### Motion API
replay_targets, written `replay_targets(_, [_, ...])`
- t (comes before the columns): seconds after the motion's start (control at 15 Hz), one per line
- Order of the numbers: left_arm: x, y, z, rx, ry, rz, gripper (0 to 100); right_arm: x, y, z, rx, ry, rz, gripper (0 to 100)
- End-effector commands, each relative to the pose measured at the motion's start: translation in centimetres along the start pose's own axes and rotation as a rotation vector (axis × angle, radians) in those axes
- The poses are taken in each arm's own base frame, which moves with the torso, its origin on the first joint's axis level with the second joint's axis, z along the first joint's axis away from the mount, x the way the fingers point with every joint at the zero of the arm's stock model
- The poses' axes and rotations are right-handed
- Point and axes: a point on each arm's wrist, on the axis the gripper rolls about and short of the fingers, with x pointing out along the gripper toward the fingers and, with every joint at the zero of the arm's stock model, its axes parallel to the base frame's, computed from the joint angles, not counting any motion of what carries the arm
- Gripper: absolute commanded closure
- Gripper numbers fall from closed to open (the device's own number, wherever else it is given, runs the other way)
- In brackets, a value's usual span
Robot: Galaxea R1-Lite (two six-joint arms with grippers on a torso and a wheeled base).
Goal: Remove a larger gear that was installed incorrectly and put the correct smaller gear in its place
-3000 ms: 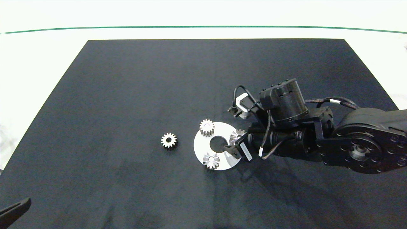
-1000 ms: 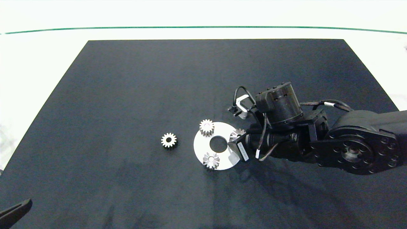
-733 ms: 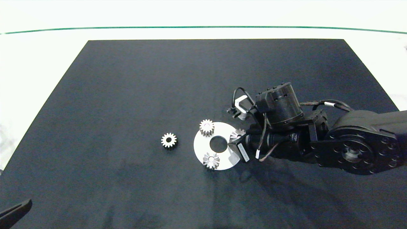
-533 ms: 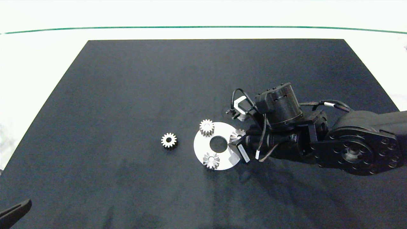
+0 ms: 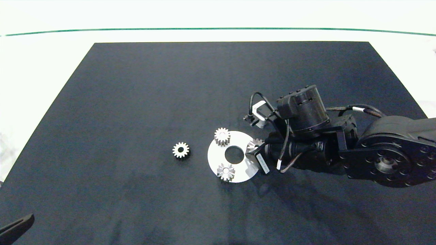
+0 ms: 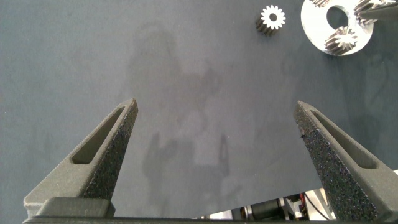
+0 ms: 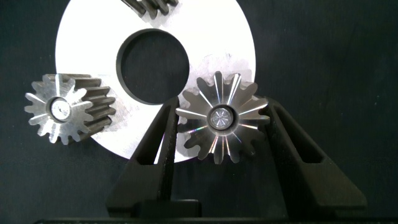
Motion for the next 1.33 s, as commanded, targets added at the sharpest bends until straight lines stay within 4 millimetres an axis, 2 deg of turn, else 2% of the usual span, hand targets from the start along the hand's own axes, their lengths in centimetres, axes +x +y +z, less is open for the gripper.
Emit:
replay_targets(0.07, [0.0,0.0,0.0,0.0,0.002,0.001,0,-0.8,-0.2,0.3,-0.001,-0.021,-0.004,78])
replay_targets(0.27, [0.0,0.0,-0.1,0.0,0.005,0.002,0,-0.5,-0.1,-0.5,-0.01,0.005,-0.001,78])
replay_targets(0.8, [0.0,0.0,-0.7,0.0,0.011,0.001,0,0.1,-0.1,-1.0,-0.011,0.029,-0.018,78])
replay_targets(1.33, [0.0,0.0,-0.7,0.0,0.011,0.001,0,-0.2,-0.2,-0.2,-0.038,0.0,-0.036,78])
